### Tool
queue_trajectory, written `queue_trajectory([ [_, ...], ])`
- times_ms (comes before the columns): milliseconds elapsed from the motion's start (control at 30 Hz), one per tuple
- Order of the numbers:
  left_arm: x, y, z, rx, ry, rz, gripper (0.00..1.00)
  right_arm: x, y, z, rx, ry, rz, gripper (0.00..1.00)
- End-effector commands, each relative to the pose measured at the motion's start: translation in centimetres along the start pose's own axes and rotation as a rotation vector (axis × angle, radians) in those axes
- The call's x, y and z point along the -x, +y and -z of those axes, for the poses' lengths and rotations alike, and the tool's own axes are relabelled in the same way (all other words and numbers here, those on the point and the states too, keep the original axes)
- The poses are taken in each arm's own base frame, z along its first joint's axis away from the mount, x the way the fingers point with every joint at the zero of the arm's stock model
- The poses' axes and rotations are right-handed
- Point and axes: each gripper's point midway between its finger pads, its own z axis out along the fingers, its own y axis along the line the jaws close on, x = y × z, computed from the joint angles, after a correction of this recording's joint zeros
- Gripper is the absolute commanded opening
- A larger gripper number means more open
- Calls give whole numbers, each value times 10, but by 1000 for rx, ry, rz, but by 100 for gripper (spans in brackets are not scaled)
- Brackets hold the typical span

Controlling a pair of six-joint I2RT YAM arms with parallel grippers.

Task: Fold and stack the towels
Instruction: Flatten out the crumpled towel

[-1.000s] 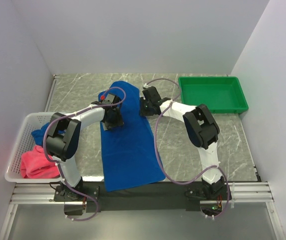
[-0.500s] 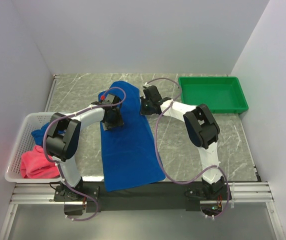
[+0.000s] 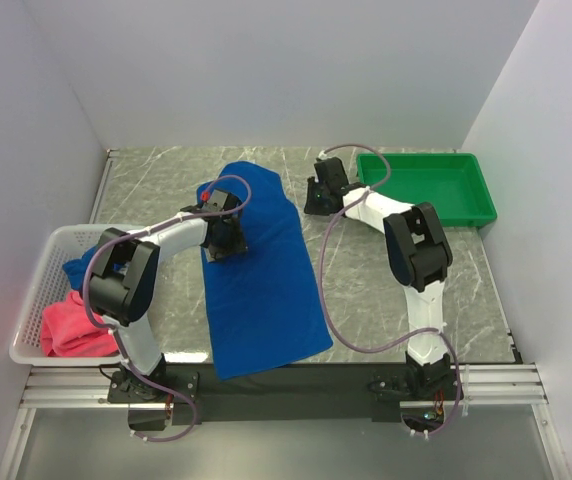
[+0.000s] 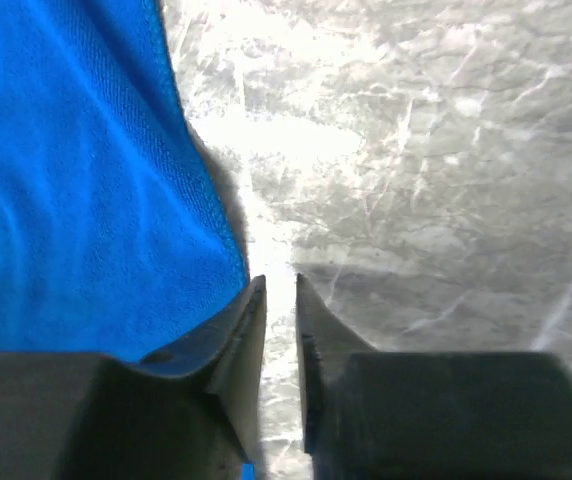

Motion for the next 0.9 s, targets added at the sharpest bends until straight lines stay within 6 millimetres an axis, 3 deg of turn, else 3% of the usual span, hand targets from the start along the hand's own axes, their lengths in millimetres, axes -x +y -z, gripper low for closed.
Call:
queue_trajectory([
  [0, -13, -1, 11, -16, 55, -4, 66, 35, 19, 35, 24, -91, 50, 34],
  [100, 9, -13, 30, -44, 3, -6, 69, 38, 32, 55, 45, -120, 94, 42],
  [233, 34, -20, 47, -43, -68, -9, 69, 21, 55, 65, 96, -67, 159, 43],
  [333, 50, -21, 47, -15, -101, -16, 69, 8, 66, 65, 114, -38, 189, 41],
  [500, 78, -17, 30, 52, -134, -16, 67, -8, 81, 54, 126, 32, 233, 38],
  [733, 82, -12, 3, 98, -104, -50, 67, -42, 75, 37, 63, 131, 266, 38],
  [867, 63, -7, -5, 98, -47, -52, 67, -67, 66, 33, 38, 190, 270, 38],
])
